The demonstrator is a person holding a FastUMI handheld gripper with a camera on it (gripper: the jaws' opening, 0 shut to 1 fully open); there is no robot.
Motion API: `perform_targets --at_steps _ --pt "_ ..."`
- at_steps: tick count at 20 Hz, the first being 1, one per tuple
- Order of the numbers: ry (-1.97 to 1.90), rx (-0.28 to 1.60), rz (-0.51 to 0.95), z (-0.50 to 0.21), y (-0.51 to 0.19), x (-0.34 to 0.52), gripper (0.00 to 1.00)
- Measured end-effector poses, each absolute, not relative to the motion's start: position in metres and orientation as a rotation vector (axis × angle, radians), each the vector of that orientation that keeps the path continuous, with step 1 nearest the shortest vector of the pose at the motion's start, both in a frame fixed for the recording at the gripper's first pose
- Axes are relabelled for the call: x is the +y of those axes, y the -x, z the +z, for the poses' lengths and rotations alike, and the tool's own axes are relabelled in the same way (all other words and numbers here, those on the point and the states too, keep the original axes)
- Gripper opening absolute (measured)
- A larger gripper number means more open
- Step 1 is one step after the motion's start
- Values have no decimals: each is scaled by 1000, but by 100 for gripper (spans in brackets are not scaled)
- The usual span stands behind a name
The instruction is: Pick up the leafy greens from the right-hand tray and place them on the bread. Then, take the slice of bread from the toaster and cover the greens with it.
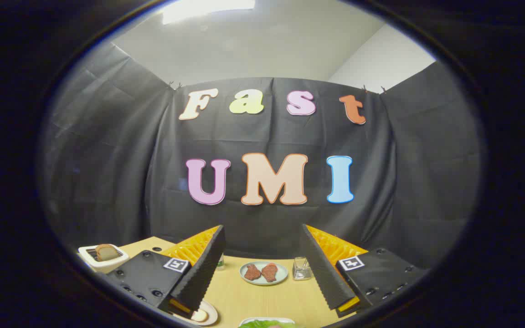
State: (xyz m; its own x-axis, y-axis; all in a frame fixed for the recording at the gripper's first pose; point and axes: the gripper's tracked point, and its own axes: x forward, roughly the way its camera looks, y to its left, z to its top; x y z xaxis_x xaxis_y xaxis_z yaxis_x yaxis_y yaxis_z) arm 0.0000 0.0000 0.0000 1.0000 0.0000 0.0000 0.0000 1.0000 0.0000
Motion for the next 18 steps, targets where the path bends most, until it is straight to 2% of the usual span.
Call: perform_targets --at_steps 18 --pt "-7 -37 11 10 -12 -8 100"
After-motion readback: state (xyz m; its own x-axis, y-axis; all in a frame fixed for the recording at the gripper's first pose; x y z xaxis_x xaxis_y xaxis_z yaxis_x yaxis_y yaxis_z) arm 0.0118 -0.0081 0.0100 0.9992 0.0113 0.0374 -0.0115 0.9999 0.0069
